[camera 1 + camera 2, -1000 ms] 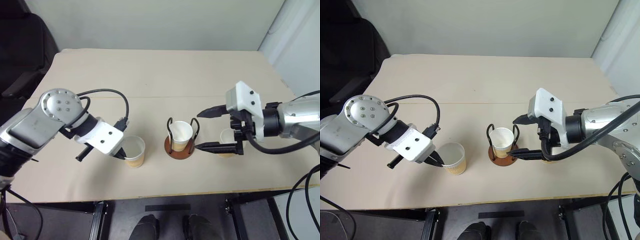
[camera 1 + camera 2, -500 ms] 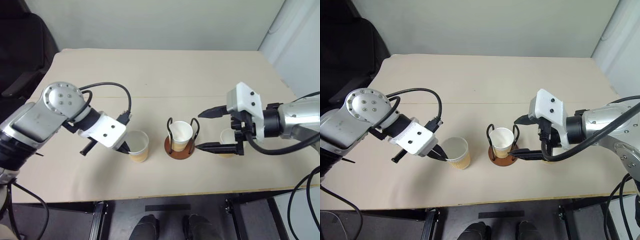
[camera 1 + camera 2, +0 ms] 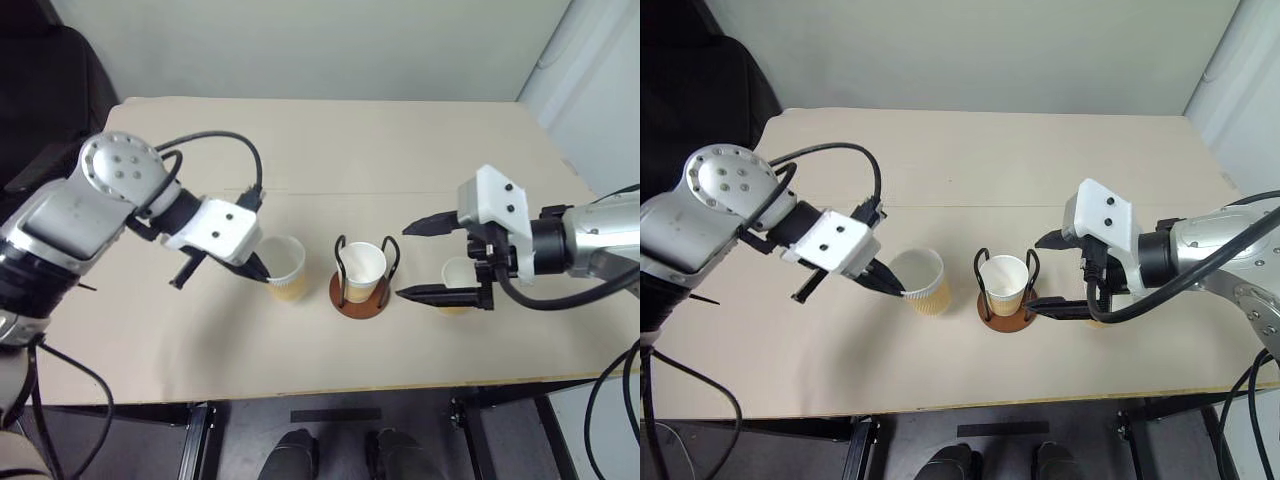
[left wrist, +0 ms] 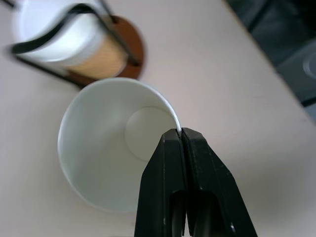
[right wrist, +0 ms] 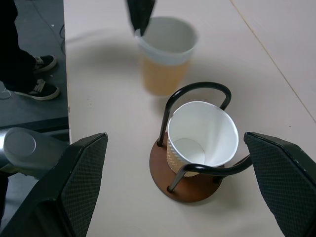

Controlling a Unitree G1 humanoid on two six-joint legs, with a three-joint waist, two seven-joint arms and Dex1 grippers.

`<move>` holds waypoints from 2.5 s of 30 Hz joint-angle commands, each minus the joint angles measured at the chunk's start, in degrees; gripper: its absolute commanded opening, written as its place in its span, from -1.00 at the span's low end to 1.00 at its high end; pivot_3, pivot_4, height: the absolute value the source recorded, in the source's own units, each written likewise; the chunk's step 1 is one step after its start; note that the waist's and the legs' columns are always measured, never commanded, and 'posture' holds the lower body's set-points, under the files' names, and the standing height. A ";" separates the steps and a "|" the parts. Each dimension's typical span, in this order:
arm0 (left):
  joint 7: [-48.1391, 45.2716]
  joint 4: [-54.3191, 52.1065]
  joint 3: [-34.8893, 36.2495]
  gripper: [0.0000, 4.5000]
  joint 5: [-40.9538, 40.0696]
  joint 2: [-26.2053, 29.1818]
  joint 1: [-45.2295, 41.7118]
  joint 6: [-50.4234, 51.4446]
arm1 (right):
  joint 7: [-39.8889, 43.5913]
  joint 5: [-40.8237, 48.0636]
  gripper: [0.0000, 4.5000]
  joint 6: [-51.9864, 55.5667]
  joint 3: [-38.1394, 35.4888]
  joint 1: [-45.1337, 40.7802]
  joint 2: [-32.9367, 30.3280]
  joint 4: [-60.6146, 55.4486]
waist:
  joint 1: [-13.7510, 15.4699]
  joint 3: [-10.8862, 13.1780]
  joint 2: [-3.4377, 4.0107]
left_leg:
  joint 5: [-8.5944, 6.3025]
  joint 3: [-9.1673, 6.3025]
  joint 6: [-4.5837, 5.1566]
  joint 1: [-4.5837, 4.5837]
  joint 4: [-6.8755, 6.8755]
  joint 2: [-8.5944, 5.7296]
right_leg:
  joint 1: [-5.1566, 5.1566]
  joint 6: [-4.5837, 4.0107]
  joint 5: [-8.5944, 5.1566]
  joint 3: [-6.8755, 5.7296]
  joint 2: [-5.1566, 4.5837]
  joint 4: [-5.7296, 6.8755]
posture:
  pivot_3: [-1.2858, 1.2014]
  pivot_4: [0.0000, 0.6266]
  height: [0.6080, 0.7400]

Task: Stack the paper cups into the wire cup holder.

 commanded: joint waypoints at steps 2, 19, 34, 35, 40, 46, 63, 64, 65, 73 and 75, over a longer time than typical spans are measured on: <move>-1.64 0.04 0.97 -0.99 -3.32 0.09 -4.87 2.44 | 1.35 -1.13 1.00 -1.07 -1.20 -0.13 -1.88 -0.30 | 0.02 0.00 0.00 | 0.00 0.00 0.00 -0.01 -0.04 0.00 | 0.00 0.00 0.00 0.00 0.00 -0.05 | 0.03 -0.52 1.00; -1.64 12.89 -5.57 -0.99 -6.97 -10.12 -22.76 -0.75 | 4.23 -5.49 1.00 -3.23 0.40 0.19 -4.03 0.64 | 0.09 0.00 0.00 | -0.01 -0.01 0.01 -0.04 -0.08 0.01 | 0.02 0.01 0.01 -0.01 -0.02 -0.17 | 0.03 -0.52 1.00; -1.64 16.91 -8.53 -0.99 -12.10 -14.37 -27.67 -3.56 | 3.61 -4.81 1.00 -1.58 -1.73 1.45 -4.56 -0.49 | 0.32 0.00 -0.01 | -0.03 0.03 0.04 -0.09 -0.06 0.02 | 0.01 0.03 0.01 -0.05 0.00 -0.20 | 0.03 -0.52 1.00; -1.64 16.89 -8.79 -0.99 -12.42 -14.46 -27.75 -3.57 | 3.57 -4.81 1.00 -1.46 -1.80 1.50 -4.59 -0.55 | 0.36 0.01 0.00 | -0.03 -0.02 0.04 -0.09 -0.06 0.05 | 0.01 0.03 0.01 -0.01 -0.03 -0.19 | 0.03 -0.52 1.00; -1.64 17.29 -10.20 -0.99 -13.26 -15.87 -27.94 -4.17 | 2.83 -4.59 1.00 -0.68 -2.33 1.98 -4.35 -1.16 | 0.50 0.00 -0.01 | -0.03 0.06 0.04 -0.10 -0.05 0.01 | 0.00 0.04 0.02 -0.09 0.02 -0.20 | 0.03 -0.52 1.00; -1.64 18.28 -10.26 -0.99 -13.94 -18.21 -28.23 -4.51 | 1.36 -3.74 1.00 0.51 -3.44 2.80 -4.00 -2.23 | 0.74 0.01 -0.02 | -0.03 0.06 0.04 -0.12 -0.04 0.02 | 0.00 0.05 0.02 -0.09 0.01 -0.20 | 0.03 -0.52 1.00; -1.64 15.67 -15.81 -0.99 -15.36 -16.80 -25.48 -7.87 | -0.70 -1.17 1.00 2.24 -6.16 4.88 -4.72 -4.21 | 0.92 0.01 -0.01 | -0.03 0.07 0.04 -0.14 0.02 0.03 | -0.01 0.06 0.03 -0.10 0.03 -0.17 | 0.03 -0.52 1.00; -1.64 15.99 -16.02 -0.99 -15.21 -17.00 -25.45 -8.22 | -0.74 -1.15 1.00 2.27 -6.18 4.89 -4.74 -4.22 | 0.90 0.01 -0.01 | -0.03 0.01 0.04 -0.14 0.03 0.07 | -0.01 0.07 0.03 -0.06 -0.04 -0.16 | 0.03 -0.52 1.00; -1.64 16.28 -16.26 -0.99 -15.00 -17.17 -25.46 -8.63 | -0.79 -1.11 1.00 2.31 -6.18 4.86 -4.75 -4.23 | 0.91 0.00 -0.02 | -0.03 0.05 0.04 -0.14 0.04 0.04 | 0.00 0.07 0.03 -0.08 0.01 -0.17 | 0.03 -0.52 1.00; -1.64 18.55 -17.50 -0.99 -13.50 -19.20 -26.08 -11.14 | -1.27 -0.70 1.00 2.51 -6.52 5.02 -5.04 -4.42 | 1.02 0.00 -0.02 | -0.03 0.04 0.04 -0.14 0.05 0.04 | 0.00 0.07 0.03 -0.09 0.00 -0.17 | 0.03 -0.52 1.00; -1.64 18.72 -18.06 -0.99 -13.13 -19.40 -26.22 -11.71 | -1.36 -0.51 1.00 2.56 -6.73 5.16 -5.17 -4.51 | 1.05 0.00 -0.02 | -0.03 0.06 0.04 -0.14 0.03 0.04 | -0.01 0.07 0.03 -0.07 0.01 -0.16 | 0.03 -0.52 1.00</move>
